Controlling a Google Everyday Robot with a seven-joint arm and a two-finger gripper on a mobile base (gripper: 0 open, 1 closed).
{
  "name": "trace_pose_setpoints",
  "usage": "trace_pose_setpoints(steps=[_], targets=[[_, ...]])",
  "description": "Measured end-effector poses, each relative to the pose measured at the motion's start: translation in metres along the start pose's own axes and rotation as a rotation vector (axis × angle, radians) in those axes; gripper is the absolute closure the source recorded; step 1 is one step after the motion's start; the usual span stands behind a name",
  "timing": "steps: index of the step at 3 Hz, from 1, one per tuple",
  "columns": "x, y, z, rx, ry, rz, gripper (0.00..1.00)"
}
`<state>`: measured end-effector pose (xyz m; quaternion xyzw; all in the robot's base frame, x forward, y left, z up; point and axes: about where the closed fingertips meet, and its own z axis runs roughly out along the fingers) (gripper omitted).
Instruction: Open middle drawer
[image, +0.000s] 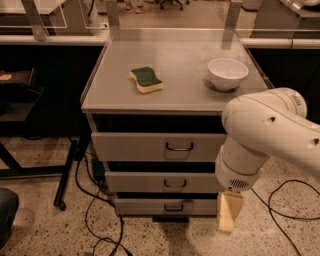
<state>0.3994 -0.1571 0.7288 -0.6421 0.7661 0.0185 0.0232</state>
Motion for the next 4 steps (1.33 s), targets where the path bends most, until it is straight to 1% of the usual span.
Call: trace_pose_setpoints(steps=[1, 2, 3, 4], targets=[[0.0, 0.0, 0.0, 0.0, 0.0, 0.0, 0.0], [-0.016, 0.022, 0.055, -0.084, 0.008, -0.038, 0.0], [-0.05, 0.022, 0.125, -0.151, -0.001, -0.077, 0.0], [-0.055, 0.019, 0.133, -0.154, -0.004, -0.081, 0.0]])
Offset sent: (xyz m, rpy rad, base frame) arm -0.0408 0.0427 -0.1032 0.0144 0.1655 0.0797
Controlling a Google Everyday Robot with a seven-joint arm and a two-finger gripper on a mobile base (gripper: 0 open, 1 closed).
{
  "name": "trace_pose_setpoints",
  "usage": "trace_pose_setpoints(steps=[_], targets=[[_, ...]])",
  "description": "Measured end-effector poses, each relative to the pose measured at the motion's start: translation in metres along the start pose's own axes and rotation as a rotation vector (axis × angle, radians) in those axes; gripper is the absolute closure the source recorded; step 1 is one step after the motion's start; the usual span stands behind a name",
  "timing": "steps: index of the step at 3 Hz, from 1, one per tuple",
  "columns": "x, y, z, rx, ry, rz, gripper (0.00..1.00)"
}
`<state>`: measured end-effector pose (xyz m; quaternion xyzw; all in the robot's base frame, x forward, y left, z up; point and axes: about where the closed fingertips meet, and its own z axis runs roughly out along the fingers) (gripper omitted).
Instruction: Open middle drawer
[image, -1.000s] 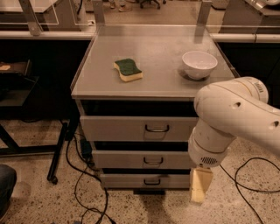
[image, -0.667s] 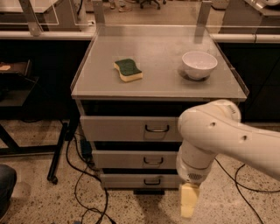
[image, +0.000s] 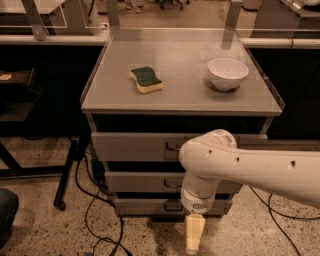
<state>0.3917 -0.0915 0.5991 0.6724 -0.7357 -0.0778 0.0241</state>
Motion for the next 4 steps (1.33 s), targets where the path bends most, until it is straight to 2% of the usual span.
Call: trace_pose_setpoints(steps=[1, 2, 3, 4], targets=[[0.0, 0.005, 0.01, -0.01, -0.06, -0.006, 0.0], [-0.009, -0.004, 0.036, -0.044, -0.156, 0.012, 0.0], [-0.032, -0.064, 0.082, -0.105, -0.261, 0.03, 0.0], [-0.032, -0.064, 0.083, -0.105, -0.262, 0.03, 0.0]])
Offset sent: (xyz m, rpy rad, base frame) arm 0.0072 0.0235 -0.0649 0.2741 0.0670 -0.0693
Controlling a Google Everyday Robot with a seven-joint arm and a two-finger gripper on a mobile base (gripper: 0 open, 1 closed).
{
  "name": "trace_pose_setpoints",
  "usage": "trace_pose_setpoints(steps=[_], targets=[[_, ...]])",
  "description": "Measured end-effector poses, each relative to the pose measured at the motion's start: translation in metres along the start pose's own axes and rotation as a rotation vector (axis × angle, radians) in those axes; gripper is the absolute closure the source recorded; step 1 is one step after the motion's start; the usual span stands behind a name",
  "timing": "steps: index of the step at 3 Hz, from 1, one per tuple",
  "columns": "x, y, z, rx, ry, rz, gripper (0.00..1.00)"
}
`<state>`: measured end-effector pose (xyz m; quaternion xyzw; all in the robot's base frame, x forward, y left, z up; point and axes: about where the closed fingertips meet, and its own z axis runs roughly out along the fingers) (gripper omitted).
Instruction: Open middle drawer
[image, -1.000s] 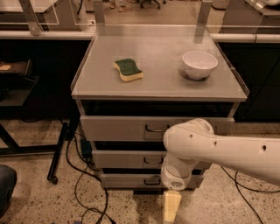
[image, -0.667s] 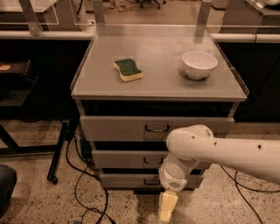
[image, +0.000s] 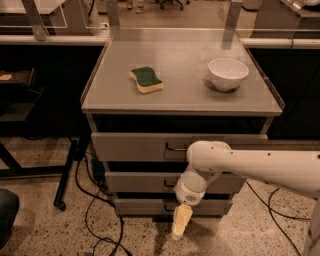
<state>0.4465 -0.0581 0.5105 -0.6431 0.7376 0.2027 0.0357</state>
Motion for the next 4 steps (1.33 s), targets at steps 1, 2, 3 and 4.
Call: trace_pose_setpoints(steps=[1, 2, 3, 4], targets=[[0.0, -0.001, 0.011, -0.011, -0.033, -0.005, 0.0], [-0.012, -0.017, 0.02, -0.007, -0.054, -0.022, 0.0], [-0.031, -0.051, 0.021, 0.047, -0.045, -0.045, 0.0], [-0.031, -0.051, 0.021, 0.047, -0.045, -0.045, 0.0]])
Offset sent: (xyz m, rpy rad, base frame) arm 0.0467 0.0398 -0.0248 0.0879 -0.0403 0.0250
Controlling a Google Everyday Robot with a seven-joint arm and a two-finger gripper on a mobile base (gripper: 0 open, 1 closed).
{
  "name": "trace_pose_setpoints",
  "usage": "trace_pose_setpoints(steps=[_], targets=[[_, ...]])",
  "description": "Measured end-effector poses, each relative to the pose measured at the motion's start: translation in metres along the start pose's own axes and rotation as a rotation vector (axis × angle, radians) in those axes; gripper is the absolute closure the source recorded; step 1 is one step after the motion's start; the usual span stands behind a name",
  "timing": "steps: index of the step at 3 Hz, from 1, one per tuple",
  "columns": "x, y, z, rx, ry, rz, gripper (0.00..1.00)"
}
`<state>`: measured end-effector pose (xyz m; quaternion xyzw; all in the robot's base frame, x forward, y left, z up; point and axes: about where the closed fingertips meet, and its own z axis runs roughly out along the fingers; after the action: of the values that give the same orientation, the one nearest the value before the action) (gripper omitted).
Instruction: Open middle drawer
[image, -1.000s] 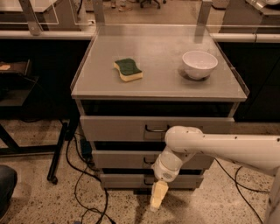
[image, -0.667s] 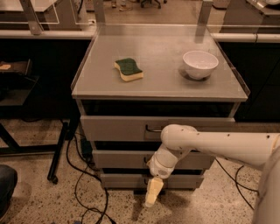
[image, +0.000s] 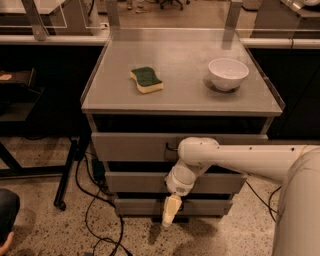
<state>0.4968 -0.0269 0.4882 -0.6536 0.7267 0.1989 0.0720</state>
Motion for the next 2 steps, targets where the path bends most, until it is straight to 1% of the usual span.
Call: trace_pose_setpoints(steps=[1, 2], targets=[[0.031, 0.0, 0.0, 0.003, -0.045, 0.074, 0.0], [0.061, -0.01, -0.006, 0.03, -0.081, 0.139, 0.0]])
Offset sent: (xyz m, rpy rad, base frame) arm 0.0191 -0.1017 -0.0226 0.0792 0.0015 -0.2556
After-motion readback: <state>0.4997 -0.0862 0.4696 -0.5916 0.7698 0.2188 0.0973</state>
